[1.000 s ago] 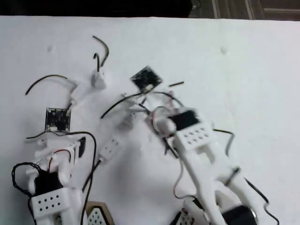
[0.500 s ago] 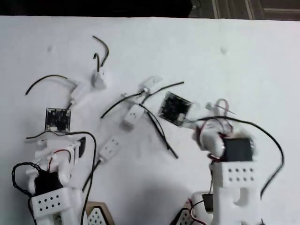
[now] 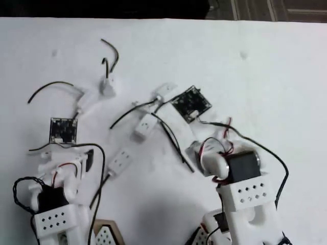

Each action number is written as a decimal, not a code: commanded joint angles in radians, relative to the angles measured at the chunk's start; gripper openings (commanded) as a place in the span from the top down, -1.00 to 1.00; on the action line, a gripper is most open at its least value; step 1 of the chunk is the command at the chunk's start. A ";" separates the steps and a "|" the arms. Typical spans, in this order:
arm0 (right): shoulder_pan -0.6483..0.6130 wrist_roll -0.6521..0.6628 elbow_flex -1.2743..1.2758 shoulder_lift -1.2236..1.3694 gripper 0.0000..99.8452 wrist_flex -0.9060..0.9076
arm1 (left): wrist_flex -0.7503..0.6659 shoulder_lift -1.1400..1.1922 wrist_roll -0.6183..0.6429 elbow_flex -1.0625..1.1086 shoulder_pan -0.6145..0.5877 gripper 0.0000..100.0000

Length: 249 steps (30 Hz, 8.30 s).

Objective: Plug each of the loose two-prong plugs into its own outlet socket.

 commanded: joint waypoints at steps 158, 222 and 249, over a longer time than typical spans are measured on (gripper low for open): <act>0.059 1.565 -0.068 0.731 0.96 -0.289 | -0.005 -0.012 0.005 0.000 0.005 0.41; 0.081 -0.830 0.069 0.616 0.58 -0.363 | -0.006 -0.012 0.005 0.000 0.002 0.41; 0.140 -0.770 -0.239 0.980 0.97 -0.211 | -0.005 -0.012 0.005 0.000 0.002 0.41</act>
